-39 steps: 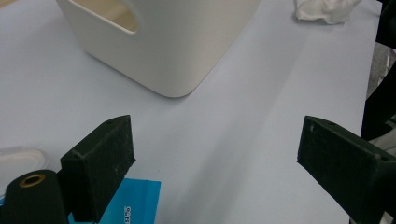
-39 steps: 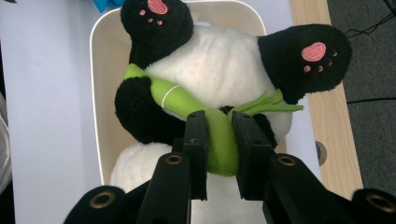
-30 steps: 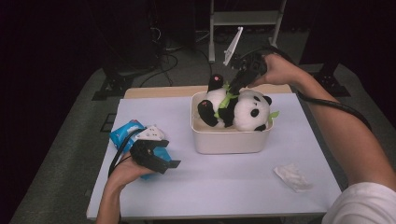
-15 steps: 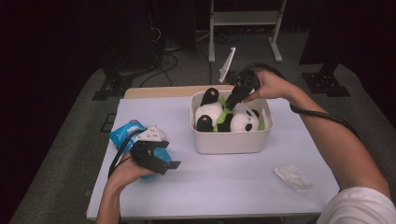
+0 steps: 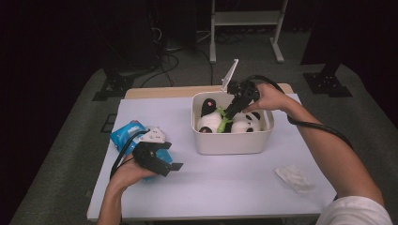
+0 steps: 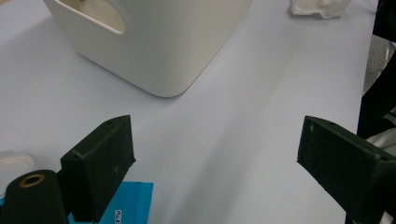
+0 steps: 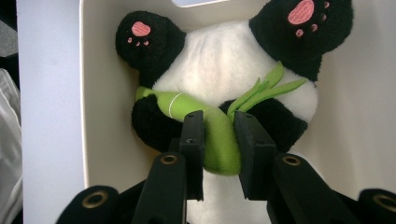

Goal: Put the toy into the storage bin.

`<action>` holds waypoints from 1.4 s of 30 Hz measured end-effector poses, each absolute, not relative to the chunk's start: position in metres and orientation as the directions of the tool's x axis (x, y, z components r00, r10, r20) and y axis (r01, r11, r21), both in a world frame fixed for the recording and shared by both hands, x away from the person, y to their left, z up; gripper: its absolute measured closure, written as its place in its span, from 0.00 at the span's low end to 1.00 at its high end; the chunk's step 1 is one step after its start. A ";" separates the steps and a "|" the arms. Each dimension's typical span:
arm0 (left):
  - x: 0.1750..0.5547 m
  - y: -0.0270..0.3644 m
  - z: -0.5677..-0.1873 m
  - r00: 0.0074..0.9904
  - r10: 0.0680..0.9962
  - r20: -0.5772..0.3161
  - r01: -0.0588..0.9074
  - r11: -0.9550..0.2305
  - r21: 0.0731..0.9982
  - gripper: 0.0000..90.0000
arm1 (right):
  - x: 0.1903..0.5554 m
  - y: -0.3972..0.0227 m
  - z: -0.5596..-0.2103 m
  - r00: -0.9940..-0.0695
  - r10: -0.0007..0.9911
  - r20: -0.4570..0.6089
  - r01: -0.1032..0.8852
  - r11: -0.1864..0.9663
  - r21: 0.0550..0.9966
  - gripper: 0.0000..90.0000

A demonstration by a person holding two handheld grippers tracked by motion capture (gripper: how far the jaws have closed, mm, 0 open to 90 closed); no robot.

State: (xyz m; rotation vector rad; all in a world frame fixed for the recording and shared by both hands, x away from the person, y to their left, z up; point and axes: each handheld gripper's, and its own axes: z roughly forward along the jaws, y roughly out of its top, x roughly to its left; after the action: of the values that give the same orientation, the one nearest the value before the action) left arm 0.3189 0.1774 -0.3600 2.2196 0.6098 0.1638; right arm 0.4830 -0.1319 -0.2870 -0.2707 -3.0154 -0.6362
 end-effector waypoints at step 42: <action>0.312 0.174 -0.357 0.881 0.469 -0.061 0.353 -0.567 0.745 0.11 | 0.446 -0.184 -0.249 -0.974 0.224 0.025 0.203 0.828 0.523 0.69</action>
State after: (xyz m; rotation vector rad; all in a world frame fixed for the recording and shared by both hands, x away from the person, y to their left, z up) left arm 0.3115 0.1740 -0.3574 2.2285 0.5881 0.1813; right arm 0.4463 -0.1843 -0.2489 -0.3550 -3.0393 -0.8624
